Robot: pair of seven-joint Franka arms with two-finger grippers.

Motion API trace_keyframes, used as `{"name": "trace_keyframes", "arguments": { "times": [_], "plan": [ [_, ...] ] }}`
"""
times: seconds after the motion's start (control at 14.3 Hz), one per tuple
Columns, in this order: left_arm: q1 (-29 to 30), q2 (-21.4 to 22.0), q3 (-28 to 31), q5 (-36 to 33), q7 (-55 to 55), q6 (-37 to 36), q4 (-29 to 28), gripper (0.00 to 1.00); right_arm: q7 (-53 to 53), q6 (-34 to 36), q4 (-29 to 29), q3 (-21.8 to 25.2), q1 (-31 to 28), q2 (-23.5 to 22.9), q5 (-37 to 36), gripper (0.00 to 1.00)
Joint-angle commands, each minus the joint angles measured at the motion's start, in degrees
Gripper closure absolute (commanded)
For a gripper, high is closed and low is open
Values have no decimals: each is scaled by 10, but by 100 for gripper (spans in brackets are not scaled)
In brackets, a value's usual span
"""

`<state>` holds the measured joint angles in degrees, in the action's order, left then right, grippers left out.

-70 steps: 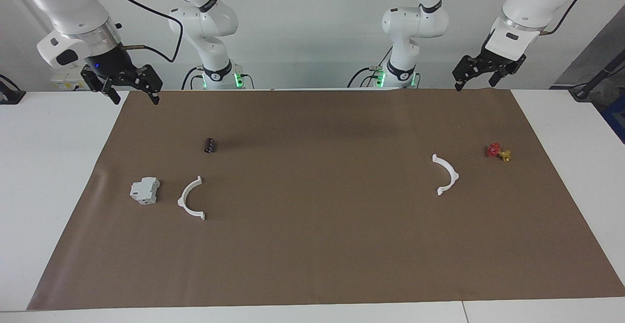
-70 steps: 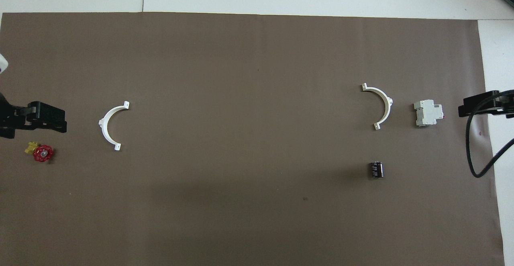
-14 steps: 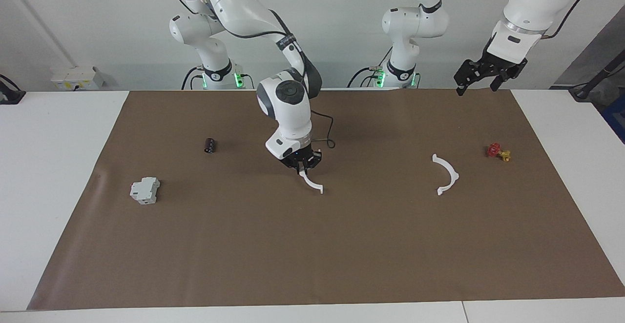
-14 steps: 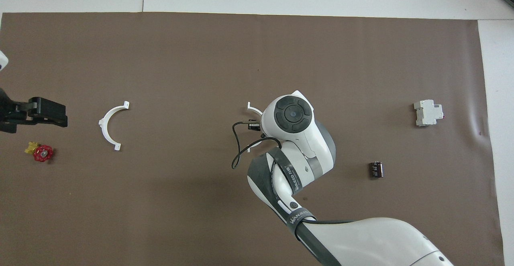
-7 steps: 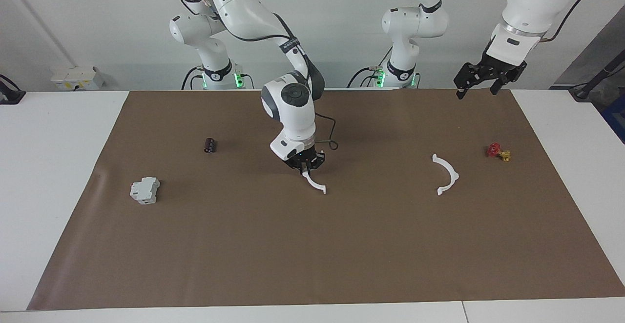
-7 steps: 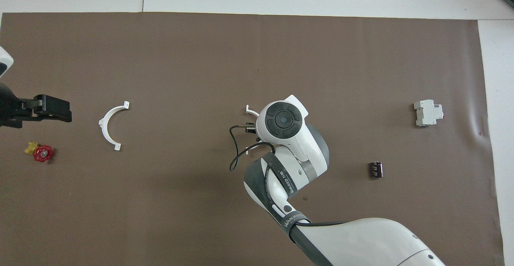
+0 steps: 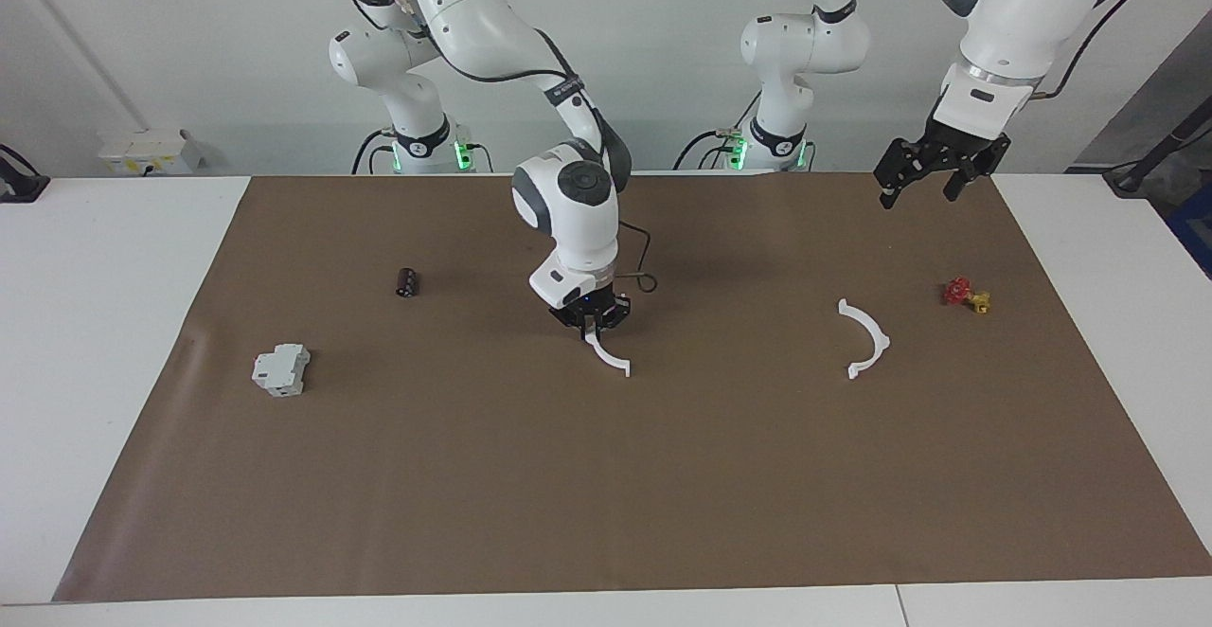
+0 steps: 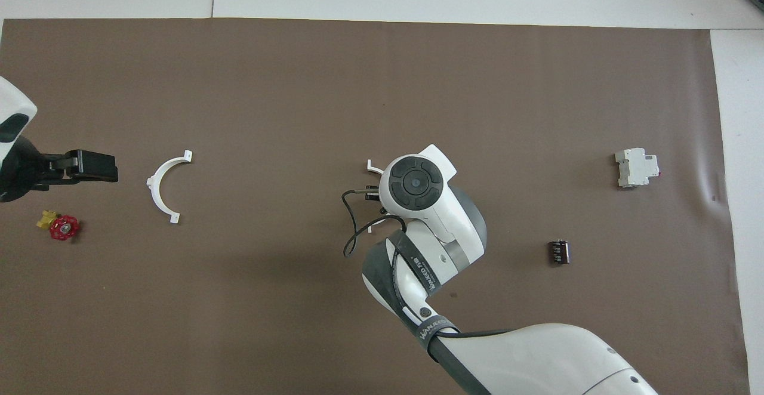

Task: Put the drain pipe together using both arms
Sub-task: 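Release the clamp half at center while the left gripper grasps the other half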

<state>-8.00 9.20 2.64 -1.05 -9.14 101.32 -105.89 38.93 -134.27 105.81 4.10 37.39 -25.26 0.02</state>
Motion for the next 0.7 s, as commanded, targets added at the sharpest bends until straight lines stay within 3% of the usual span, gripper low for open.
{"name": "trace_keyframes", "arguments": {
  "times": [0.0, 0.28, 0.63],
  "plan": [
    [-1, 34, 5, 7, 3, 76, -78, 0, 13, -3, 1, 2, 8, 7, -14, 0],
    [2, 14, 5, 7, 3, 213, -161, 0, -30, 36, -3, 6, -40, 64, -15, 0],
    [18, -87, 6, 6, 41, 344, -170, 0, -167, 138, -4, 6, -134, 156, -15, 0]
  ]
}}
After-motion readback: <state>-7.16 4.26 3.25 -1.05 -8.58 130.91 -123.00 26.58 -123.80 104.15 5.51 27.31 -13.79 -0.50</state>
